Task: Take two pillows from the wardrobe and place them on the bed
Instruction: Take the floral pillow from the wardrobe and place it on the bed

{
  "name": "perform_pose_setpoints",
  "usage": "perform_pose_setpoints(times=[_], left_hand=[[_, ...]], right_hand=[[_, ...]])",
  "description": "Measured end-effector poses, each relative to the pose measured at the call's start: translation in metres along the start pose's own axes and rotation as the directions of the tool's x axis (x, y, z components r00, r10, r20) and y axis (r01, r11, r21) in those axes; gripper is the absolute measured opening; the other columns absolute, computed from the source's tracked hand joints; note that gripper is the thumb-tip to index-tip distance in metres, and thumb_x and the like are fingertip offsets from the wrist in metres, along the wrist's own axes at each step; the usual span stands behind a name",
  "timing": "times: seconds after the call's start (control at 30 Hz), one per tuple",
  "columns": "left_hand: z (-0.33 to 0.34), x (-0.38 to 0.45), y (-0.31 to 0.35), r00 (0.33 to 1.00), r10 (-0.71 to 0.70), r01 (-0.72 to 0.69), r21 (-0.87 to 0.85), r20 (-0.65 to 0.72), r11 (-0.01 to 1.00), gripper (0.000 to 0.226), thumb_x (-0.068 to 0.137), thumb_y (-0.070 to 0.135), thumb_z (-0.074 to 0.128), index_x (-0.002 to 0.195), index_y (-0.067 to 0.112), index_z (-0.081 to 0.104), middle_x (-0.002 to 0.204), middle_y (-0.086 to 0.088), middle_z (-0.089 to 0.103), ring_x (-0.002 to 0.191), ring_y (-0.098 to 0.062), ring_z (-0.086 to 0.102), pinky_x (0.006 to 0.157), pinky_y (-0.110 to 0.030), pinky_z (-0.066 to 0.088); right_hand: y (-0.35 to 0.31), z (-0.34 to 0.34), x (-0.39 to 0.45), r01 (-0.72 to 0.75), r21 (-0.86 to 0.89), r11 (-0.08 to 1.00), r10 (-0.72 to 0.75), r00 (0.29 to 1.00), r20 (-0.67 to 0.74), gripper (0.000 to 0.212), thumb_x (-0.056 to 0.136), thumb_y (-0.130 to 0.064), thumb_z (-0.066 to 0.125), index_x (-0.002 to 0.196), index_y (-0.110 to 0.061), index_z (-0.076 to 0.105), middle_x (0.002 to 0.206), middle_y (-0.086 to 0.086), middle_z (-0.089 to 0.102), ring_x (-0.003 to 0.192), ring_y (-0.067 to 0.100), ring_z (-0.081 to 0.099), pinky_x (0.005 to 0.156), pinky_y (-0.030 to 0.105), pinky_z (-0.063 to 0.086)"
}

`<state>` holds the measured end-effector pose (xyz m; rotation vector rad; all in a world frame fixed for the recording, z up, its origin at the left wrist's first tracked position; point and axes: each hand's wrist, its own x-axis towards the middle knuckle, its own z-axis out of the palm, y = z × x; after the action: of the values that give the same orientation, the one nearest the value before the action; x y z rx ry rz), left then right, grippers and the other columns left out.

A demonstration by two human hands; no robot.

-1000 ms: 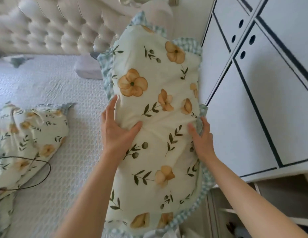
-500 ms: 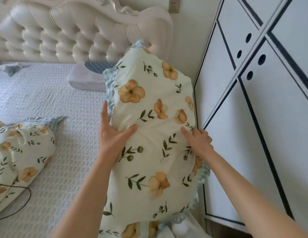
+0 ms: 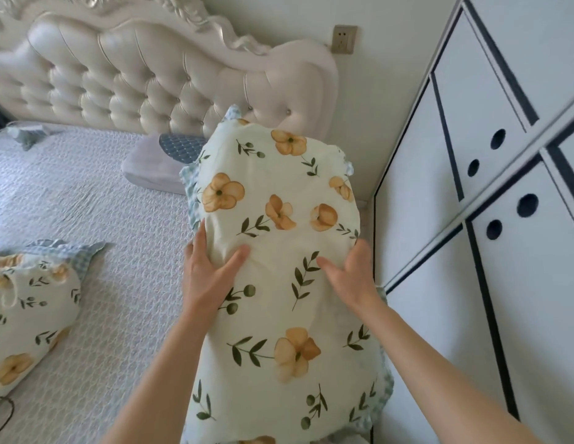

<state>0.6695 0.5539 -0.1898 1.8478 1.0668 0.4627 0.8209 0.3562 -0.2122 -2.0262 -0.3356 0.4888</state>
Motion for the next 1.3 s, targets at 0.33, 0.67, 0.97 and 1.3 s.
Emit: perform_pose_setpoints(times=[0.33, 0.67, 0.97, 1.3], left_hand=[[0.018, 0.139, 0.011, 0.996, -0.085, 0.085, 0.0, 0.004, 0.996, 0.106, 0.062, 0.073, 0.07, 0.152, 0.045, 0.02, 0.14, 0.007, 0.04, 0.111, -0.01, 0.04, 0.092, -0.038, 0.037], [0.027, 0.232, 0.019, 0.986, -0.167, 0.166, -0.039, -0.022, 0.985, 0.106, 0.058, 0.076, 0.068, 0.15, 0.048, 0.022, 0.125, 0.015, 0.036, 0.11, -0.01, 0.04, 0.09, -0.037, 0.036], [0.057, 0.309, 0.028, 0.976, -0.204, 0.204, -0.008, -0.073, 0.979, 0.099, 0.062, 0.065, 0.075, 0.147, 0.049, 0.026, 0.121, 0.011, 0.04, 0.101, -0.012, 0.046, 0.081, -0.035, 0.039], [0.08, 0.403, 0.054, 0.984, -0.153, 0.168, 0.167, -0.095, 0.972, 0.071, 0.07, 0.024, 0.081, 0.13, 0.047, 0.05, 0.125, 0.002, 0.05, 0.104, -0.02, 0.055, 0.079, -0.036, 0.051]], right_hand=[[-0.044, 0.045, 0.136, 0.012, -0.122, 0.992, -0.002, 0.997, 0.083, 0.109, 0.074, -0.04, 0.078, 0.152, -0.029, 0.002, 0.148, 0.01, 0.025, 0.137, 0.025, 0.023, 0.11, 0.043, 0.026], [-0.073, 0.073, 0.226, 0.173, -0.506, 0.845, -0.072, 0.974, 0.214, 0.087, 0.083, -0.058, 0.059, 0.15, -0.046, 0.005, 0.155, 0.019, 0.005, 0.142, 0.042, 0.015, 0.112, 0.054, 0.028], [-0.073, 0.084, 0.325, 0.152, -0.379, 0.913, -0.042, 0.959, 0.282, 0.081, 0.08, -0.044, 0.068, 0.146, -0.045, 0.022, 0.157, 0.01, 0.011, 0.143, 0.034, 0.02, 0.115, 0.049, 0.026], [-0.09, 0.09, 0.429, -0.129, -0.043, 0.991, 0.136, 0.923, 0.361, 0.048, 0.086, -0.016, 0.069, 0.127, -0.023, 0.047, 0.108, -0.006, 0.059, 0.092, 0.003, 0.057, 0.063, 0.014, 0.041]])
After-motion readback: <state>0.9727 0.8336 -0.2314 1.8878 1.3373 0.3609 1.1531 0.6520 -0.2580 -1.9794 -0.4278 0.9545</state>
